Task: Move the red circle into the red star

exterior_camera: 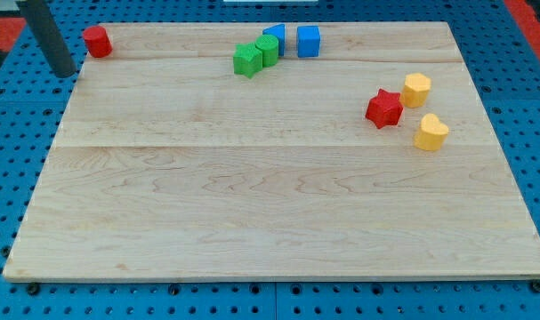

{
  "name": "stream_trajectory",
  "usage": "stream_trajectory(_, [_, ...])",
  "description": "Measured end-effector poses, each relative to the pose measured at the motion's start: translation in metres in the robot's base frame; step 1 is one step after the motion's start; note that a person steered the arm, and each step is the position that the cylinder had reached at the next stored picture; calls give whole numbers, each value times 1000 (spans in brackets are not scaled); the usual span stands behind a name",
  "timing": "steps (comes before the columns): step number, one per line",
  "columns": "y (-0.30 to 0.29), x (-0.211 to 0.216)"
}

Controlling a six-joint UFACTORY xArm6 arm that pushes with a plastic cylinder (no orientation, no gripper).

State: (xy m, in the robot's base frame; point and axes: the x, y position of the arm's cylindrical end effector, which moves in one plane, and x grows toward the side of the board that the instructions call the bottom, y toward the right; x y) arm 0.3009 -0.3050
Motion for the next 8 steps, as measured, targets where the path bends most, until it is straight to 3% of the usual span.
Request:
stream_trajectory(1, [0, -41])
stream_trajectory(3, [20, -50])
stream_trajectory(4, [60, -50])
stream_trajectory(5, [20, -83])
stream_trajectory(6, [62, -90])
stream_trajectory(8, [144, 3])
